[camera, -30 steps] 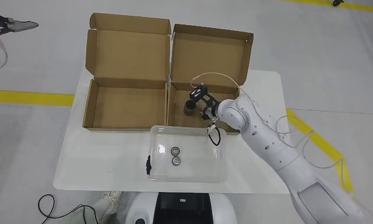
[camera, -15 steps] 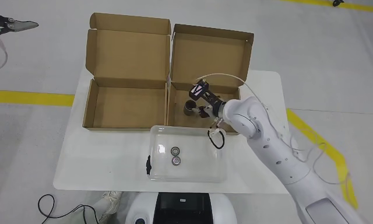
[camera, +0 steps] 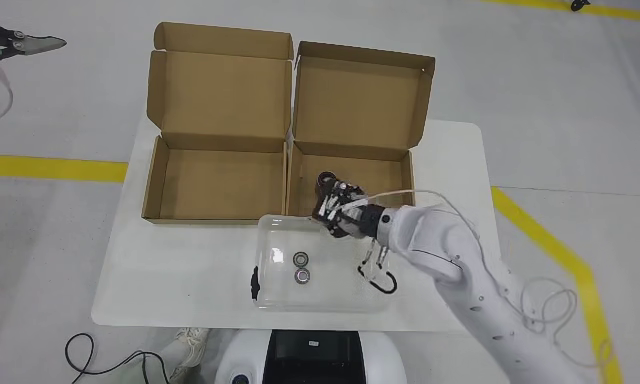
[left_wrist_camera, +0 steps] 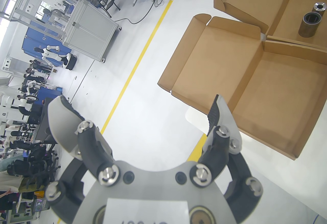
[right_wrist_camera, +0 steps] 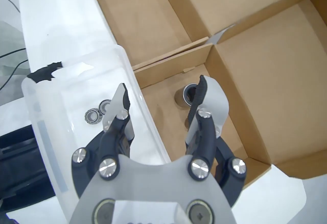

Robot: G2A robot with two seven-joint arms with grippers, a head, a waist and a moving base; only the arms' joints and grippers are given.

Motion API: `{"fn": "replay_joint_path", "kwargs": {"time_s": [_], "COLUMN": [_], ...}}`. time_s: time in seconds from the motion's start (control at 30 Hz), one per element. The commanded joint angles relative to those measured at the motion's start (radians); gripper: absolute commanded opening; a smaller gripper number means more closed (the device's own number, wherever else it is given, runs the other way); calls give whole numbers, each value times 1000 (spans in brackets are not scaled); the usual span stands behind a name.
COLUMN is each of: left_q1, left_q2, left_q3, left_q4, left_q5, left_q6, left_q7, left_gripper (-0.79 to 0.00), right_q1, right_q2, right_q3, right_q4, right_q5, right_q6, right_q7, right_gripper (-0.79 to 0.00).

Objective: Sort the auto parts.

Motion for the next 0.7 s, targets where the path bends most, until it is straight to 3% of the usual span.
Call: {"fn": "replay_joint_path", "kwargs": {"time_s": [0.0, 0.17, 0.3, 0.67], "left_q1": [0, 0, 0, 0], "left_q2": [0, 0, 0, 0], "left_q3": [0, 0, 0, 0], "left_q4": [0, 0, 0, 0], "left_q5": [0, 0, 0, 0], "left_q6": [0, 0, 0, 0], "left_q7": [0, 0, 0, 0], "left_gripper": [0, 0, 0, 0], "right_q1": [-2, -5, -19, -21], "right_q2": [3, 4, 4, -9], "right_q3": [-18, -73, -98, -183], "right_q4": [3, 36, 49, 154], "right_q5": [-35, -58, -66, -114], "right_q6": [-54, -146, -168, -157], "right_q7": [11, 13, -19, -96], "right_gripper": [-286, -292, -376, -406]}}
